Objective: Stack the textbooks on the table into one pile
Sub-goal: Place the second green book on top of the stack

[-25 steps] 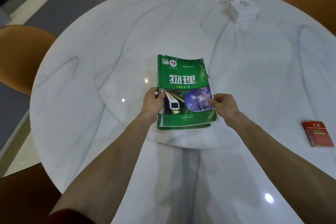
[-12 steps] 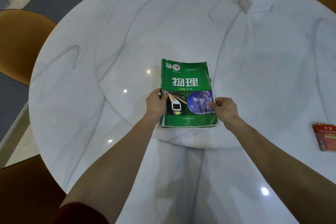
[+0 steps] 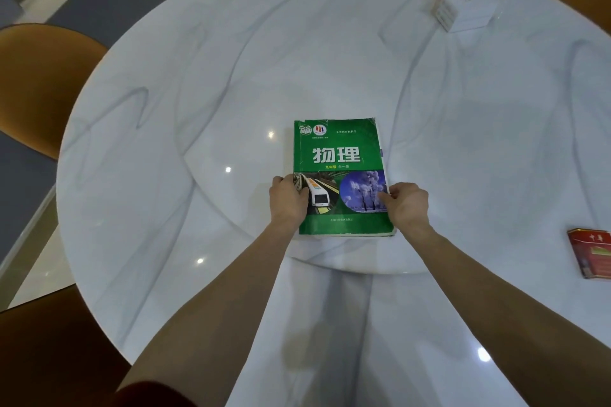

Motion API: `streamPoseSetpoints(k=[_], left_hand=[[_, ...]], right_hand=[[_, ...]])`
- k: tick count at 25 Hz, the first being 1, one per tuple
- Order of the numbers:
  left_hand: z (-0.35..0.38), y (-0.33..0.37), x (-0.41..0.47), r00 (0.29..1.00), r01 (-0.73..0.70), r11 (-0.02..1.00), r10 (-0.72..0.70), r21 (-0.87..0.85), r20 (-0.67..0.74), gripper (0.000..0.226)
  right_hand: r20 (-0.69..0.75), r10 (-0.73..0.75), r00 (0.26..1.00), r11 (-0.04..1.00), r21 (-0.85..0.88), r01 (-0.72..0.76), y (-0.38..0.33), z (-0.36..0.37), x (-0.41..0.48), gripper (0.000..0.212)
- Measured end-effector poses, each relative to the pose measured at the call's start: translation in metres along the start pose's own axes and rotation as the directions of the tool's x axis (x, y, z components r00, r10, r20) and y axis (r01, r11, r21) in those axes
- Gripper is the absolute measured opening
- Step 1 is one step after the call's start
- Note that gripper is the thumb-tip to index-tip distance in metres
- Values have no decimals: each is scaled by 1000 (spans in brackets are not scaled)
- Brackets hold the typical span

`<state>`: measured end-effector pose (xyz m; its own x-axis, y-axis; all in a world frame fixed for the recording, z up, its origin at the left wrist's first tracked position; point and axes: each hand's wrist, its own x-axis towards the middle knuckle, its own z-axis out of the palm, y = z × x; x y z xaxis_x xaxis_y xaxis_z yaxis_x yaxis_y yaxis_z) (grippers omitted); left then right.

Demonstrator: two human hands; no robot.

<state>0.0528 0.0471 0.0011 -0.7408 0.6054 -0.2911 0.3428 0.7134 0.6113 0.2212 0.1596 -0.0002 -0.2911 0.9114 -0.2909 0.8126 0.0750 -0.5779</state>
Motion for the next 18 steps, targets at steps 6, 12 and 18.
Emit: streamPoseSetpoints(k=[6, 12, 18], left_hand=[[2, 2, -5, 1000, -23, 1000, 22, 17, 16, 28], [-1, 3, -8, 996, -48, 990, 37, 131, 86, 31], [-23, 18, -16, 986, -163, 942, 146, 292, 78, 29]], right_hand=[[16, 107, 994, 994, 25, -108, -2, -2, -3, 23], [-12, 118, 993, 993, -10, -118, -6, -5, -7, 42], [-10, 10, 1000, 991, -134, -12, -14, -23, -25, 29]])
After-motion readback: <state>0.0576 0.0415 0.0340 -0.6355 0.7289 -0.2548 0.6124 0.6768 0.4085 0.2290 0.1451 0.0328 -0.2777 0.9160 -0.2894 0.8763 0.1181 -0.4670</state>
